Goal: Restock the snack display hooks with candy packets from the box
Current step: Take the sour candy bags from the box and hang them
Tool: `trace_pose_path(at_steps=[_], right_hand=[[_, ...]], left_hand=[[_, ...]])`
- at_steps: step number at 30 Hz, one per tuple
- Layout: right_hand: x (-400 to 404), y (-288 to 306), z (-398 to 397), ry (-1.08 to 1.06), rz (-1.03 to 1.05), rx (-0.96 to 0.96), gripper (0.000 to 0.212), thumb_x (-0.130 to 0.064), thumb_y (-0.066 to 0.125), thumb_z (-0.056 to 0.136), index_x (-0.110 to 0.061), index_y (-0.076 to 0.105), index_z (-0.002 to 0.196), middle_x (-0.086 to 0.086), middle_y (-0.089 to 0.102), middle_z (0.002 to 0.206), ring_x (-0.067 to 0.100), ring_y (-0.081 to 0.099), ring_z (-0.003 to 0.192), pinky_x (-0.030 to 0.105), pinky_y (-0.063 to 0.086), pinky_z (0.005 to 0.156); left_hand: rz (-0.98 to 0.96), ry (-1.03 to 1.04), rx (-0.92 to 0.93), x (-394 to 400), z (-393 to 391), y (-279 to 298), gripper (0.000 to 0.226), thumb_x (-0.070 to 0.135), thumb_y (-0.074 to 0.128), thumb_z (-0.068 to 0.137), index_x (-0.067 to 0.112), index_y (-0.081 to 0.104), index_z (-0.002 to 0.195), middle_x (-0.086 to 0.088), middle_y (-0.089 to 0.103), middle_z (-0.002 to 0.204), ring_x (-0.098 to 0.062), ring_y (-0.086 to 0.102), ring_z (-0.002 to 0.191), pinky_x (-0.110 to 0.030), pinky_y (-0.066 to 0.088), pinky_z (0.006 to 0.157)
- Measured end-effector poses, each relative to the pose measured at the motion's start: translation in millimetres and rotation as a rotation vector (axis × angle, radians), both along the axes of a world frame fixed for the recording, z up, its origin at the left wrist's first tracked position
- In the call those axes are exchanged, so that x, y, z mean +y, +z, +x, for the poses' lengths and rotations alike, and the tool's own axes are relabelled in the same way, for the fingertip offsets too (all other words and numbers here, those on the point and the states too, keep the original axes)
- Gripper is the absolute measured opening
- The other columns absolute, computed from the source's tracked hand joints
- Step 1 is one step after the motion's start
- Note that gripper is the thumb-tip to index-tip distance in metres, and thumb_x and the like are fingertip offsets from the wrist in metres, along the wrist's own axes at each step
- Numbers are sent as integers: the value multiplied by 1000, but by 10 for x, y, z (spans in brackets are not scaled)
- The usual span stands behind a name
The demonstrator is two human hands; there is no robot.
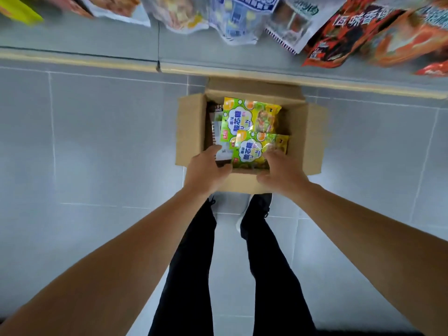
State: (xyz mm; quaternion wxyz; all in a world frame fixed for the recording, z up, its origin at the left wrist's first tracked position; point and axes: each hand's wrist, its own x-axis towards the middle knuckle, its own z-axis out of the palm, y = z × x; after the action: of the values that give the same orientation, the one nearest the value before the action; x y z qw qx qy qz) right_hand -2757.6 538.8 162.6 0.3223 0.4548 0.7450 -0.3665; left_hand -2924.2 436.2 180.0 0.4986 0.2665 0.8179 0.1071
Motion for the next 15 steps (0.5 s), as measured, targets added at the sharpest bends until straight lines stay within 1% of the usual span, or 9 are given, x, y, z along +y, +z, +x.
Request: trace_pose_path(at_steps=[2,3,6,8,10,12,13,15], right_hand=[[53,-385,41,10,-12,-9,66,-38,55,76,-16,45,138,10,49,138,33,47,125,43,47,98],[102,-687,80,11,-24,-19,65,-36,57,77,-17,46,137,10,51,137,33,48,125,43,47,98],[208,-1363,174,-8,-33,-33,63,-32,62,78,-17,46,138,10,48,140,31,45,130,41,44,101],[295,-1787,225,-26,-27,-29,67,-30,63,81,-15,43,143,10,44,144,30,42,133,40,42,103],[392,-2156,257,-44,-11,-33,69,-29,63,82,-17,40,146,9,42,147,30,40,135,40,40,104],[511,-2508,271,-73,17,-26,69,-28,64,82,-19,39,146,9,43,144,31,43,133,40,42,102],[562,-2650,271,-81,29,-21,70,-28,66,82,-19,38,146,9,43,145,31,43,132,40,42,102],[670,-2910,260,-93,67,1,74,-26,68,82,-19,35,148,8,39,149,32,39,136,42,42,104]], left_hand=[[-26,51,-35,12,55,-368,62,31,61,81,26,48,141,-1,62,131,-22,60,115,-27,49,87],[-40,82,-46,43,103,-652,61,30,62,81,27,49,140,-1,63,130,-21,60,114,-28,51,89],[-55,141,-70,90,192,-1318,62,28,67,82,23,49,141,-3,63,128,-23,60,115,-36,51,94],[-62,159,-88,134,238,-1730,63,29,68,83,21,47,142,-3,64,126,-21,61,110,-32,50,93],[-72,159,-96,178,273,-2088,62,31,68,84,20,47,142,-2,63,126,-18,62,104,-25,47,86],[-69,169,-92,236,302,-2427,60,30,68,84,21,49,140,1,62,127,-14,61,100,-21,43,80],[-67,171,-94,263,315,-2572,58,29,68,84,22,50,138,1,62,127,-14,61,101,-21,42,80],[-77,147,-106,335,353,-2875,47,27,66,85,21,54,130,0,62,123,-20,61,109,-25,45,83]])
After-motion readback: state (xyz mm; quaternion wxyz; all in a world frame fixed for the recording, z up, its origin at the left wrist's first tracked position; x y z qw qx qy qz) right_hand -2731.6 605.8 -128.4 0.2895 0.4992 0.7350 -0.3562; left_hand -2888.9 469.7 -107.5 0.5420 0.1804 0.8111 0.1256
